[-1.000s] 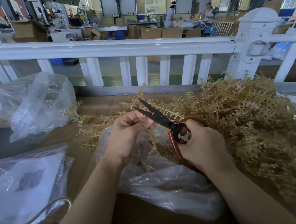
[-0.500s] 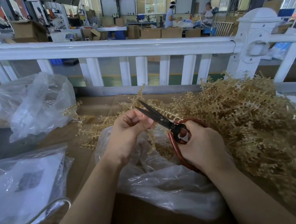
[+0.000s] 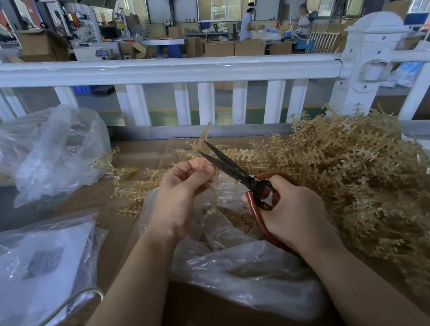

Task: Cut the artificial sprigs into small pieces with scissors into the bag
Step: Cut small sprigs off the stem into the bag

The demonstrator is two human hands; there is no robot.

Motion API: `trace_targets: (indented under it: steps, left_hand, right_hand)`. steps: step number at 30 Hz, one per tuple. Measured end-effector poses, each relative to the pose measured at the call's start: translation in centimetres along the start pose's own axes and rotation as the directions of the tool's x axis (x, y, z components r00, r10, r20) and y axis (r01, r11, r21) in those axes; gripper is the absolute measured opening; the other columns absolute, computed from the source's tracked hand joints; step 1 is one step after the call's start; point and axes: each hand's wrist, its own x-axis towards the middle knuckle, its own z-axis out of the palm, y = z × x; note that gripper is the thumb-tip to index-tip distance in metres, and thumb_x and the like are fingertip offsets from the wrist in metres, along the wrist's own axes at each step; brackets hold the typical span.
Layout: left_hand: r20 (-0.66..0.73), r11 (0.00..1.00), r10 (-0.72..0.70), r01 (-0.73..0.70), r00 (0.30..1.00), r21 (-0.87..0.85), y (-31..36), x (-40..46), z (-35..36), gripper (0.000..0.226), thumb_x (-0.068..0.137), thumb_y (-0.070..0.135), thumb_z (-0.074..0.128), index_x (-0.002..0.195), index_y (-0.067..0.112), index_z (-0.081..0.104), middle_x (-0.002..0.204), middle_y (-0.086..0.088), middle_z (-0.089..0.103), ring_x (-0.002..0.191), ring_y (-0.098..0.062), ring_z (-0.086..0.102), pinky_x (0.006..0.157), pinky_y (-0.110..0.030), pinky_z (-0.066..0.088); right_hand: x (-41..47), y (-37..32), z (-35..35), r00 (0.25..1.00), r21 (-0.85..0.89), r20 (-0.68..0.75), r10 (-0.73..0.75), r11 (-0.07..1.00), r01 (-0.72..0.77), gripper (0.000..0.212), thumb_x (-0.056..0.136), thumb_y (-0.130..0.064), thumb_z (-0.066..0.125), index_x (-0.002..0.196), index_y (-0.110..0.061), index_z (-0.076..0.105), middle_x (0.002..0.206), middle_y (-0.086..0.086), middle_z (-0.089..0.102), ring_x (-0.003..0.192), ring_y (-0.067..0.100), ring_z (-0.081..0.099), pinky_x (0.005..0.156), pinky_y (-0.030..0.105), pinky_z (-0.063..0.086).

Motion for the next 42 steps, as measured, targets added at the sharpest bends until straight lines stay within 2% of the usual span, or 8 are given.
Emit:
trace_targets:
  steps: [4,8,14,18,26,30,34,42]
  left_hand:
    - [0.048,1.0,0.021,-0.022,0.999,0.02,0.1,-0.2,-0.1,0.005,0.079,0.01,0.07,0.083,0.01,0.072,0.079,-0.006,0.07,0.076,-0.014,0.065,0.078,-0.023,0.053]
    - [0.124,0.989,0.059,-0.075,0.99,0.13,0.2,-0.5,0.0,0.012,0.082,0.009,0.072,0.075,0.019,0.075,0.078,-0.003,0.072,0.078,-0.015,0.066,0.082,-0.027,0.051]
    - [0.059,0.978,0.089,-0.098,0.994,0.181,0.2,-0.5,-0.1,0.018,0.085,-0.002,0.066,0.076,0.011,0.074,0.076,-0.005,0.072,0.076,-0.018,0.066,0.082,-0.033,0.049]
    - [0.057,0.968,0.097,-0.108,0.994,0.228,0.1,-0.5,-0.2,0.016,0.086,-0.003,0.066,0.079,0.009,0.074,0.077,-0.005,0.074,0.076,-0.017,0.068,0.077,-0.027,0.053]
    - [0.106,0.928,0.128,-0.156,0.986,0.338,-0.1,-0.1,-1.1,0.012,0.087,0.003,0.069,0.081,0.011,0.075,0.084,-0.005,0.076,0.083,-0.019,0.07,0.079,-0.027,0.053]
    - [0.122,0.95,0.122,-0.151,0.985,0.273,-0.1,-0.1,-0.9,0.004,0.081,0.017,0.072,0.079,0.017,0.076,0.08,-0.002,0.074,0.079,-0.019,0.068,0.082,-0.033,0.054]
    - [0.162,0.963,0.139,-0.172,0.977,0.207,-0.1,-0.2,-0.8,0.009,0.079,0.022,0.074,0.075,0.014,0.074,0.078,-0.003,0.072,0.076,-0.017,0.066,0.078,-0.029,0.054]
    - [0.191,0.97,0.128,-0.162,0.973,0.179,0.0,-0.3,-0.7,0.008,0.082,0.019,0.072,0.074,0.018,0.073,0.078,-0.001,0.071,0.079,-0.016,0.065,0.081,-0.029,0.05]
  right_hand:
    - [0.1,0.1,0.2,0.999,-0.043,0.025,0.044,0.998,-0.042,0.049,0.084,-0.081,0.039,0.084,-0.034,0.053,0.068,-0.016,0.064,0.061,0.006,0.061,0.052,0.027,0.052]
    - [0.1,-0.1,0.2,0.999,-0.058,0.038,0.009,0.998,-0.007,0.045,0.085,-0.08,0.039,0.081,-0.036,0.047,0.063,-0.021,0.058,0.052,0.0,0.05,0.045,0.014,0.034]
    - [0.2,-0.8,-0.5,0.999,-0.081,-0.004,-0.037,0.996,0.036,0.042,0.086,-0.074,0.042,0.075,-0.034,0.038,0.054,-0.02,0.042,0.043,-0.003,0.035,0.041,0.015,0.023]
    - [0.1,-0.8,-0.6,0.999,-0.071,0.007,-0.044,0.996,0.045,0.044,0.085,-0.074,0.042,0.07,-0.033,0.032,0.053,-0.018,0.043,0.044,0.002,0.041,0.04,0.019,0.03]
    - [0.1,-0.7,-0.6,0.998,-0.062,-0.004,-0.062,0.996,0.061,0.045,0.084,-0.072,0.042,0.066,-0.034,0.027,0.051,-0.018,0.037,0.042,-0.001,0.033,0.04,0.016,0.024]
    - [0.0,-0.7,-0.5,0.998,-0.028,-0.023,-0.059,0.998,0.059,0.045,0.083,-0.071,0.042,0.067,-0.029,0.039,0.053,-0.016,0.048,0.045,0.006,0.047,0.042,0.024,0.042]
    - [0.1,-1.0,-0.8,0.996,0.009,-0.044,-0.082,0.997,0.083,0.045,0.084,-0.069,0.044,0.065,-0.028,0.041,0.051,-0.019,0.042,0.043,0.002,0.038,0.044,0.014,0.03]
    - [0.2,-1.0,-0.7,0.992,0.009,-0.059,-0.107,0.994,0.108,0.044,0.085,-0.069,0.045,0.065,-0.031,0.038,0.052,-0.02,0.041,0.045,0.007,0.044,0.044,0.022,0.037]
